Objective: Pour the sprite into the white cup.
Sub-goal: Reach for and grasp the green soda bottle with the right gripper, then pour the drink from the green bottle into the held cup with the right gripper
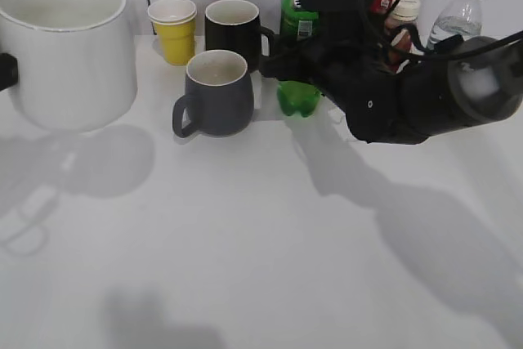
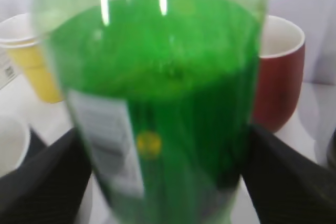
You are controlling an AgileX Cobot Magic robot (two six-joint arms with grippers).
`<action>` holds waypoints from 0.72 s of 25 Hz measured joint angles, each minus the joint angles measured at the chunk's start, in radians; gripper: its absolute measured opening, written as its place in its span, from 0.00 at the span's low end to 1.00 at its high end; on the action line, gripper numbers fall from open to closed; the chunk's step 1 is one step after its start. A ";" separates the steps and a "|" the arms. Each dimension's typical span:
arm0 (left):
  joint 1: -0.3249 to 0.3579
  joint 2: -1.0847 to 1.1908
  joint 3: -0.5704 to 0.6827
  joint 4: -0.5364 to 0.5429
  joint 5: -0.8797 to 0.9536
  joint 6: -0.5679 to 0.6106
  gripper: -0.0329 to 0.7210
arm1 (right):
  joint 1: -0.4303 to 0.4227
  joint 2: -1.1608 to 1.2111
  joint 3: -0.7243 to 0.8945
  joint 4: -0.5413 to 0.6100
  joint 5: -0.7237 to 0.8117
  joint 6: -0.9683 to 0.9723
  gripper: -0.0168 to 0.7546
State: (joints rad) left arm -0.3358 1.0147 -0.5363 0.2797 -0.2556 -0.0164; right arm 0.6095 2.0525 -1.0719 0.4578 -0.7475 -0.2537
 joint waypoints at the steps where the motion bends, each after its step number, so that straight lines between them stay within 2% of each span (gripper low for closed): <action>1: 0.000 -0.003 0.000 0.007 0.014 0.000 0.10 | 0.000 -0.005 0.000 0.001 0.015 -0.029 0.59; 5: -0.001 -0.008 0.000 0.028 0.054 0.000 0.10 | 0.003 -0.083 0.014 0.003 0.158 -0.164 0.57; 8: -0.002 -0.008 0.000 0.029 0.060 0.000 0.10 | 0.003 -0.196 0.023 -0.051 0.276 -0.248 0.57; 11: -0.020 0.011 0.000 0.029 0.060 0.000 0.10 | 0.010 -0.313 0.023 -0.215 0.323 -0.279 0.57; 15: -0.065 0.054 0.000 0.011 0.061 0.000 0.10 | 0.047 -0.399 0.022 -0.541 0.356 -0.322 0.57; 18: -0.092 0.071 0.000 -0.018 0.064 0.000 0.10 | 0.075 -0.406 0.022 -0.666 0.387 -0.437 0.57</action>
State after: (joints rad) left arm -0.4279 1.0861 -0.5363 0.2622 -0.1912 -0.0164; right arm 0.6840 1.6461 -1.0496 -0.2085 -0.3607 -0.6909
